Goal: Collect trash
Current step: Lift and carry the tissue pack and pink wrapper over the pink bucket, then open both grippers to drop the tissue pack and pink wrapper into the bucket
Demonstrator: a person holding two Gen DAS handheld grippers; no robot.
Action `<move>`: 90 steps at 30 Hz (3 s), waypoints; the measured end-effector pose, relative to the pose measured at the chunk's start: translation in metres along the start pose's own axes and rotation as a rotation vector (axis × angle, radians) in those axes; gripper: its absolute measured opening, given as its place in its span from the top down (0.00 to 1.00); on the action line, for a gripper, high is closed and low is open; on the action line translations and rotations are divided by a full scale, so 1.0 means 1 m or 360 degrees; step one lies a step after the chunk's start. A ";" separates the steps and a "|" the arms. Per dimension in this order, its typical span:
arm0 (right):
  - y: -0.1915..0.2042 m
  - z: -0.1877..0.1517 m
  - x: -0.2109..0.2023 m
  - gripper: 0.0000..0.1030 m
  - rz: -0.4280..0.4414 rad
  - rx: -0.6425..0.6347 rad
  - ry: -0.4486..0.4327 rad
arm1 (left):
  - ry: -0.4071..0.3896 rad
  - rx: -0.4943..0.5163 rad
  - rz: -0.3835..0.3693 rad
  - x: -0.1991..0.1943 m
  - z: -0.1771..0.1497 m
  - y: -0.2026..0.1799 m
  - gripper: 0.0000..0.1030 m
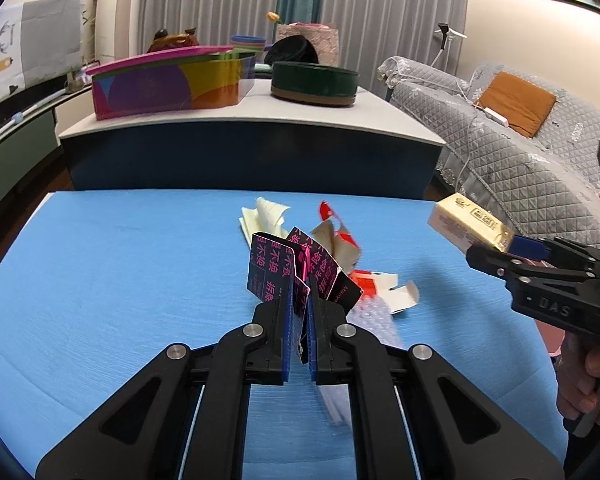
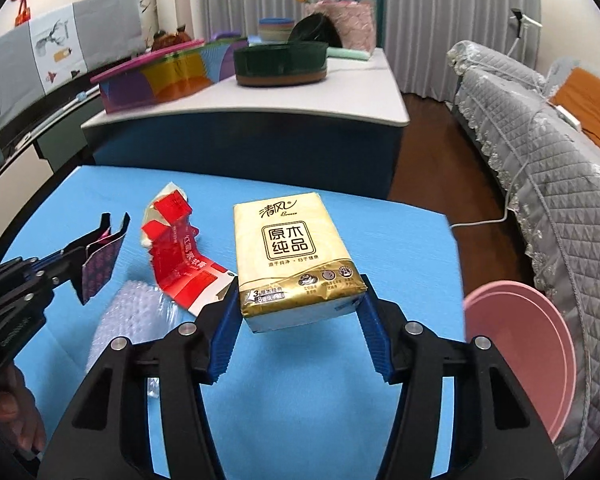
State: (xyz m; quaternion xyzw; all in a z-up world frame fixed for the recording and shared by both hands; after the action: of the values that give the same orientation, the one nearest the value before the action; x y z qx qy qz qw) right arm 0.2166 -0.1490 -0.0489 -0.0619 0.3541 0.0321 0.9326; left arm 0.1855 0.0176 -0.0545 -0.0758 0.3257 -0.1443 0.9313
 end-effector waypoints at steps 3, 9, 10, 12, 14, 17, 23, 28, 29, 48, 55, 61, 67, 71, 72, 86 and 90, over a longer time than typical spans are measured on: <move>-0.007 -0.001 -0.017 0.46 -0.0016 0.0018 -0.0035 | -0.0019 0.0022 -0.0014 -0.004 0.002 -0.009 0.94; -0.024 -0.005 -0.047 0.46 -0.0054 0.0039 -0.0104 | -0.0055 0.0070 -0.0056 -0.014 0.007 -0.032 0.94; -0.028 -0.007 -0.051 0.46 -0.0060 0.0051 -0.0108 | -0.0060 0.0080 -0.0066 -0.016 0.008 -0.036 0.94; -0.035 -0.010 -0.058 0.46 -0.0076 0.0066 -0.0117 | -0.0071 0.0105 -0.0081 -0.020 0.009 -0.045 0.94; -0.044 -0.013 -0.065 0.46 -0.0093 0.0085 -0.0128 | -0.0079 0.0128 -0.0097 -0.024 0.009 -0.053 0.94; -0.056 -0.016 -0.074 0.46 -0.0117 0.0117 -0.0146 | -0.0081 0.0142 -0.0111 -0.028 0.008 -0.061 0.94; -0.083 -0.023 -0.087 0.46 -0.0169 0.0203 -0.0173 | -0.0079 0.0176 -0.0139 -0.032 0.008 -0.078 0.94; -0.106 -0.022 -0.099 0.46 -0.0210 0.0289 -0.0215 | -0.0074 0.0211 -0.0171 -0.032 0.010 -0.096 0.94; -0.111 -0.021 -0.102 0.46 -0.0223 0.0305 -0.0226 | -0.0068 0.0218 -0.0180 -0.031 0.011 -0.101 0.94; -0.201 -0.018 -0.117 0.46 -0.0424 0.0574 -0.0291 | -0.0028 0.0293 -0.0355 0.002 0.030 -0.192 0.94; -0.236 -0.020 -0.113 0.46 -0.0515 0.0651 -0.0298 | -0.0004 0.0335 -0.0458 0.023 0.035 -0.232 0.94; -0.268 -0.027 -0.099 0.46 -0.0541 0.0770 -0.0232 | 0.0028 0.0356 -0.0543 0.043 0.036 -0.259 0.94; -0.277 -0.034 -0.083 0.46 -0.0541 0.0794 -0.0161 | 0.0096 0.0351 -0.0600 0.068 0.029 -0.276 0.94; -0.279 -0.037 -0.076 0.46 -0.0538 0.0791 -0.0129 | 0.0131 0.0355 -0.0619 0.080 0.023 -0.283 0.94; -0.278 -0.037 -0.075 0.46 -0.0538 0.0793 -0.0124 | 0.0144 0.0354 -0.0628 0.083 0.022 -0.286 0.94; -0.277 -0.037 -0.067 0.34 -0.0530 0.0826 -0.0087 | 0.0213 0.0334 -0.0660 0.092 0.015 -0.282 0.75; -0.270 -0.030 -0.072 0.34 -0.0516 0.0816 -0.0123 | 0.0184 0.0319 -0.0636 0.079 0.018 -0.271 0.75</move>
State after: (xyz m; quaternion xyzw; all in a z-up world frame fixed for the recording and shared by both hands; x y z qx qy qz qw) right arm 0.1711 -0.4212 0.0015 0.1209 0.3005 -0.2052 0.9236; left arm 0.1967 -0.2638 -0.0227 -0.0374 0.3412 -0.3615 0.8669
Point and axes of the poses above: each gripper's, at about its wrist camera, not at the fingertips, and x roughly the way its jaws point, y to its left, z to its top, the point moved 7 cm from there along x, roughly the way its jaws point, and after that the axes turned 13 degrees about -z, right-handed, at the moved point
